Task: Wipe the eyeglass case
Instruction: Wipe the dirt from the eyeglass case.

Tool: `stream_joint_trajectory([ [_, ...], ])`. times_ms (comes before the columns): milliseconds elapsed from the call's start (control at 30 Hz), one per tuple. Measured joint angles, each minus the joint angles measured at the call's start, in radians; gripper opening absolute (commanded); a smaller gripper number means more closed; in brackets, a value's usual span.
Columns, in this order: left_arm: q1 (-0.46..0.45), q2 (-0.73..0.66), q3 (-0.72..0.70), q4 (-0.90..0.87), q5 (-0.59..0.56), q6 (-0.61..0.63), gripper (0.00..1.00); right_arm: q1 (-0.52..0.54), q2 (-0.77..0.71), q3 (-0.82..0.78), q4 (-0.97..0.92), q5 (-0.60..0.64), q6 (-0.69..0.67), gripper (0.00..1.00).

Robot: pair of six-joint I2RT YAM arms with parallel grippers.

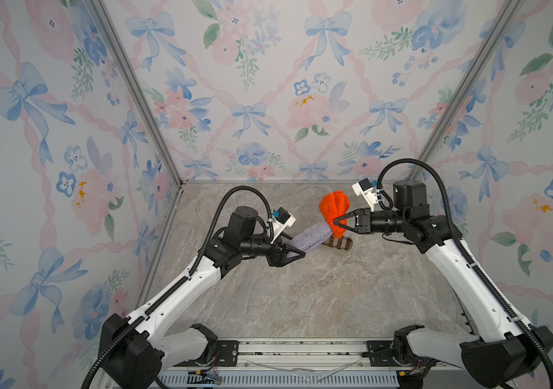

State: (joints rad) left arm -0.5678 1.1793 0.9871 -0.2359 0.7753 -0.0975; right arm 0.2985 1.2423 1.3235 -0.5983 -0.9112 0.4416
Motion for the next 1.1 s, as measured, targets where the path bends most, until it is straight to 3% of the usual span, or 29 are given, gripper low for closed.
stream_joint_trajectory([
  [833,-0.009,0.013,-0.017,-0.069,0.037,0.018,0.10,0.078,0.098,-0.094,0.232,-0.045,0.092,0.00],
  [1100,-0.012,-0.037,-0.053,-0.052,-0.004,0.027,0.10,0.059,0.124,-0.104,0.271,-0.075,0.135,0.00],
])
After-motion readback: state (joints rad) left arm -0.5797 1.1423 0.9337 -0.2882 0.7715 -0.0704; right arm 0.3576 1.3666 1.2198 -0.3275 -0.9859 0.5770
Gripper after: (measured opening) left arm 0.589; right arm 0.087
